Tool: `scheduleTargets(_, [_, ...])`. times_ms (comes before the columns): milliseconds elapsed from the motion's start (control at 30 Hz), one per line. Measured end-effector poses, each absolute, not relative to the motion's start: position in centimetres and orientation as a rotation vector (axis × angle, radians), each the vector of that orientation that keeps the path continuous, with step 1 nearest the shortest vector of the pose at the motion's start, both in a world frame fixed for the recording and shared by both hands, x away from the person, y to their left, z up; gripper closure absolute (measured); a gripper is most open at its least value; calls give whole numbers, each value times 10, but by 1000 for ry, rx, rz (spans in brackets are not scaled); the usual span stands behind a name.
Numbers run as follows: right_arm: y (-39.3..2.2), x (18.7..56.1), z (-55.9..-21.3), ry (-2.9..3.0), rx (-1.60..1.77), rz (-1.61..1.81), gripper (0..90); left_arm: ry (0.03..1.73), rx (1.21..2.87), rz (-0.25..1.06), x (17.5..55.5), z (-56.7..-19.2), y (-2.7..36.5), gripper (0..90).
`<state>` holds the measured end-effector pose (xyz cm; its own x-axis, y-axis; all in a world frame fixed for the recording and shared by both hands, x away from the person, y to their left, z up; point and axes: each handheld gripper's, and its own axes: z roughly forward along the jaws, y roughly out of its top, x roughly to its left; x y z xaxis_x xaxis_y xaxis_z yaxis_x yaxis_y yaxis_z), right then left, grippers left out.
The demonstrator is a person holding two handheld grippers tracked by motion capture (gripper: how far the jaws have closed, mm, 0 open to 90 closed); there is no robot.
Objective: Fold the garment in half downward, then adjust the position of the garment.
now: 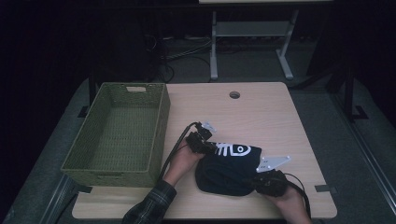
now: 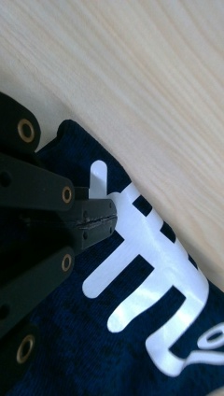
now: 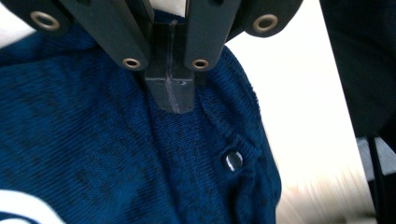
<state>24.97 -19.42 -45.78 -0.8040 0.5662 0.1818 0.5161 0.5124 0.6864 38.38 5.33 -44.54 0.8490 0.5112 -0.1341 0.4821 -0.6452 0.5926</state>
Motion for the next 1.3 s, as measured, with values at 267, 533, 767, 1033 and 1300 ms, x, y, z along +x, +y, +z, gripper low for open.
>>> scheduleTargets(267, [-181, 235, -463, 2668, 921, 1161, 900, 690, 2394, 74, 388, -452, 49, 900])
scheduleTargets(533, [-166, 232, -464, 2710, 858, 1170, 900, 663, 2406, 102, 388, -450, 42, 900])
scheduleTargets(767, [-179, 237, -446, 2640, 856, 1268, 900, 668, 2328, 85, 379, -432, 53, 886])
scheduleTargets(1033, [-202, 260, -428, 2511, 888, 1290, 900, 627, 2272, 56, 342, -410, 69, 866])
scheduleTargets(1300, [-223, 289, -430, 2409, 964, 1237, 900, 606, 2350, 95, 308, -416, 77, 860])
